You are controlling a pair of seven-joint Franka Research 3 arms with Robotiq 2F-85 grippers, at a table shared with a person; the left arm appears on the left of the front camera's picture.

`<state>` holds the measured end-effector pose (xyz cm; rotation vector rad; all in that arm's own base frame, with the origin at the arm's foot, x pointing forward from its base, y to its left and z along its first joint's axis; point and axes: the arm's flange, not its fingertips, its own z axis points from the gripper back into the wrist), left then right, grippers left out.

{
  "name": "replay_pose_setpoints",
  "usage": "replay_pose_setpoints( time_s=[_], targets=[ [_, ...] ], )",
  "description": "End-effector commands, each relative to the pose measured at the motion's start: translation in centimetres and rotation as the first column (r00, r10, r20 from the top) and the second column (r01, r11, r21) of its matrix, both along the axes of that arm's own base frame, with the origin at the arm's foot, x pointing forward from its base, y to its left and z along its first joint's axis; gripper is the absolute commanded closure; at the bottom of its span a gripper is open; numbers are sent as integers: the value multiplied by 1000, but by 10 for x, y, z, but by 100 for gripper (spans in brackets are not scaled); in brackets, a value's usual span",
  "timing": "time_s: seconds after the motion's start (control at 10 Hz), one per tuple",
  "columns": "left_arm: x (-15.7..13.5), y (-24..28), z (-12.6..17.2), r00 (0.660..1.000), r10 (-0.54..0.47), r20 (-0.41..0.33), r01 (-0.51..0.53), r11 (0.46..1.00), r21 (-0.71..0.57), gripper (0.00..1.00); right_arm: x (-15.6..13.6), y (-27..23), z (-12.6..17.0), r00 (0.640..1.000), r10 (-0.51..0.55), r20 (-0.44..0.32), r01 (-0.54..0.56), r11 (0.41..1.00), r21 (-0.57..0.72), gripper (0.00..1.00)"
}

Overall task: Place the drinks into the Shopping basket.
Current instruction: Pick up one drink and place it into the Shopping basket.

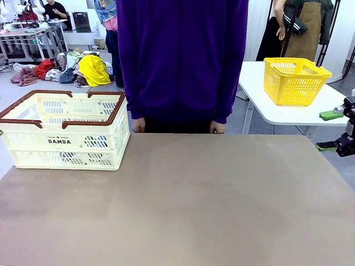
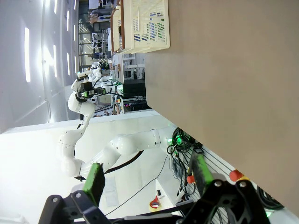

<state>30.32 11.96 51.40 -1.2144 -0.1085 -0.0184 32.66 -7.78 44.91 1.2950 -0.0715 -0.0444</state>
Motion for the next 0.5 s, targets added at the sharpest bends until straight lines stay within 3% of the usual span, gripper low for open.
replay_pose_setpoints(
  time_s=[0.0, 0.4],
  targets=[
    [-3, -4, 2, 1000, 7, -11, -7, 1000, -17, 0, 0, 1, 3, 1000, -4, -8, 4, 1000, 12, 0],
    [-3, -4, 2, 1000, 7, -11, -7, 1000, -17, 0, 0, 1, 3, 1000, -4, -8, 4, 1000, 12, 0]
  ],
)
